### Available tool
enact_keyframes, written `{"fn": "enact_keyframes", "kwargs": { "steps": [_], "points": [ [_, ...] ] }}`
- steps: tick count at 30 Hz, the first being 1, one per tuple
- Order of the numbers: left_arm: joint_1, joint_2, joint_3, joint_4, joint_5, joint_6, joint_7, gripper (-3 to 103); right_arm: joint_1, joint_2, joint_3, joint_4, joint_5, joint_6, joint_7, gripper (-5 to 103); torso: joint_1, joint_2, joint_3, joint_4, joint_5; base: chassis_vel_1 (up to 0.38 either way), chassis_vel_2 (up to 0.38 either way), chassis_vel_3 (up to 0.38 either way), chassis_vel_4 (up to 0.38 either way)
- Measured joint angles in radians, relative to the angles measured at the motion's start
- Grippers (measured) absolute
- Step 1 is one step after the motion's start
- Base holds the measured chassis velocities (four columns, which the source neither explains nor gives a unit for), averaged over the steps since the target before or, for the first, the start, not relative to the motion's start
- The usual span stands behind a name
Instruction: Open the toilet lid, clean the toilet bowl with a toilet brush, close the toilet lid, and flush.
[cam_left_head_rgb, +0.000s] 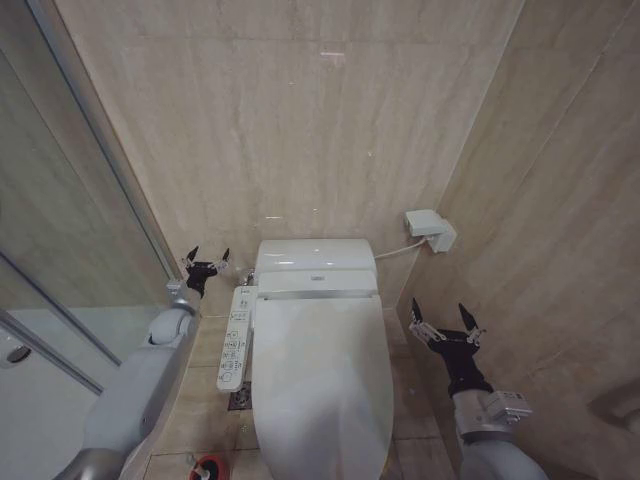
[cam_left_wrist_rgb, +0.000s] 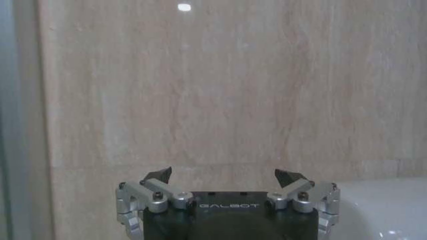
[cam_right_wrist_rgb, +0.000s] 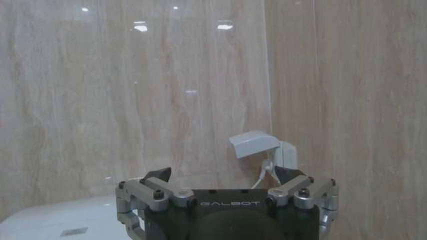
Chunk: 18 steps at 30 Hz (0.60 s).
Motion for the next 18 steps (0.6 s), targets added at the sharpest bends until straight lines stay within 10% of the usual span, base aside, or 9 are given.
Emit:
{"fn": "enact_keyframes", "kwargs": {
  "steps": [16,17,18],
  "points": [
    [-0.008,0.017,-0.006,0.077,0.131,-0.025,0.064,91,0.0,0.0,0.0,0.0,0.0,0.0,0.0,100,0.0,0.0,0.0,0.0001,-0.0002,0.0,0.0,0.0,0.0],
    [-0.007,0.019,-0.007,0.08,0.145,-0.027,0.064,64,0.0,0.0,0.0,0.0,0.0,0.0,0.0,100,0.0,0.0,0.0,0.0001,-0.0001,0.0,0.0,0.0,0.0],
    [-0.007,0.019,-0.007,0.08,0.145,-0.027,0.064,64,0.0,0.0,0.0,0.0,0.0,0.0,0.0,100,0.0,0.0,0.0,0.0001,-0.0001,0.0,0.0,0.0,0.0]
  ]
}}
